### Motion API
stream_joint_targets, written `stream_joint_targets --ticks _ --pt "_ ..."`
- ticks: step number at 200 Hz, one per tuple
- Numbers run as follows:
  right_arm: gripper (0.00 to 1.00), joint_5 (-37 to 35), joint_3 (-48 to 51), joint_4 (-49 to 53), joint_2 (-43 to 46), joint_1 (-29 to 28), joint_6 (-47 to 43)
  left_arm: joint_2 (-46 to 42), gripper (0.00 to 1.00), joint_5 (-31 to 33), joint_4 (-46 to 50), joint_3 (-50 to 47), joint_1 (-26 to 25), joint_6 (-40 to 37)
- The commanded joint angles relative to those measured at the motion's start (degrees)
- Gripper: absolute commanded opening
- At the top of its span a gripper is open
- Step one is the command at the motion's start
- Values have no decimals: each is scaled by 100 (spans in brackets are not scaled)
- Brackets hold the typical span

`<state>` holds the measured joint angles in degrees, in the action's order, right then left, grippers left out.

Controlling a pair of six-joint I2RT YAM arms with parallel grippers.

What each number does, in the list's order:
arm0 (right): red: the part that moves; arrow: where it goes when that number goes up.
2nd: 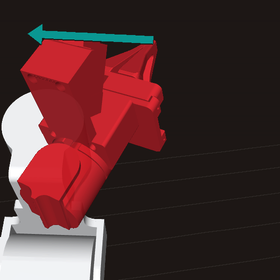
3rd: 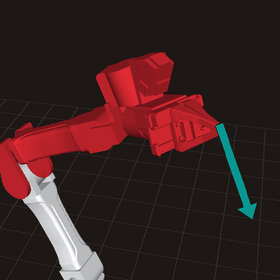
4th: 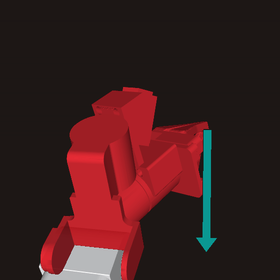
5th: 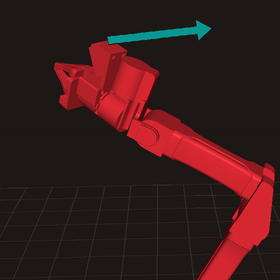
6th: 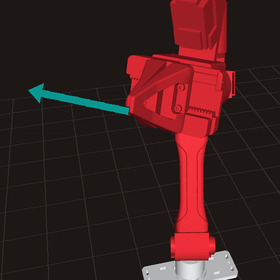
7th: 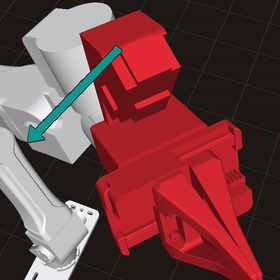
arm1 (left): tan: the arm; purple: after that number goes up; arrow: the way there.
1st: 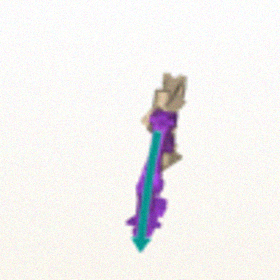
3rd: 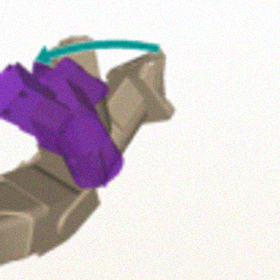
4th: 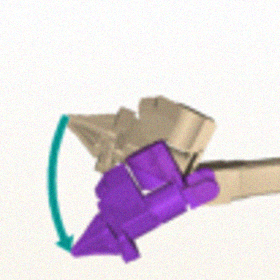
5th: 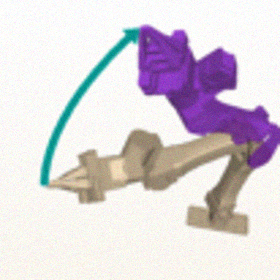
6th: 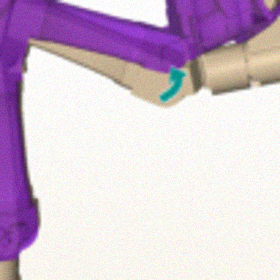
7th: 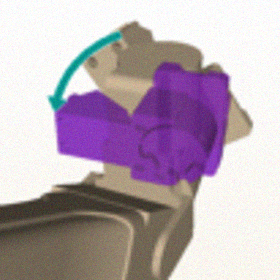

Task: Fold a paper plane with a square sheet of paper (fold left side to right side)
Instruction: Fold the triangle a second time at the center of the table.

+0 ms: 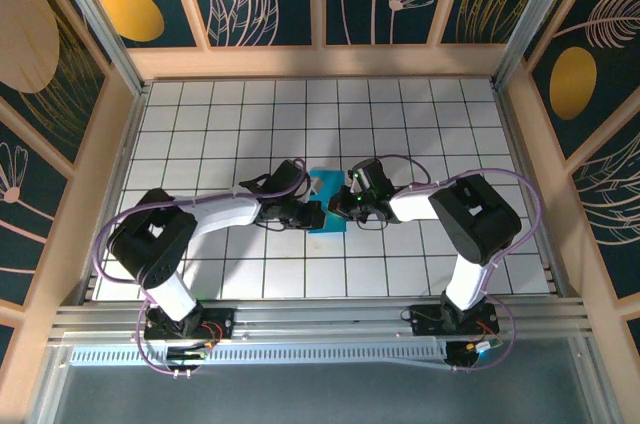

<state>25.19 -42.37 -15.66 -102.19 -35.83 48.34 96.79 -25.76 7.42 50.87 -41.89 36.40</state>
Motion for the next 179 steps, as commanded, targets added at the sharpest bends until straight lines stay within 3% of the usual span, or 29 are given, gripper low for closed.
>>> stream_joint_targets --ticks 1,74,179 --pt "0 -297 92 660 -135 -81 -136 107 0 -108 -274 33 40 266" --pt "0 -295 106 682 -143 -87 -141 467 0 130 -319 99 128 297" --pt "0 -304 115 705 -188 -85 -157 446 0 -184 -444 15 375 186"
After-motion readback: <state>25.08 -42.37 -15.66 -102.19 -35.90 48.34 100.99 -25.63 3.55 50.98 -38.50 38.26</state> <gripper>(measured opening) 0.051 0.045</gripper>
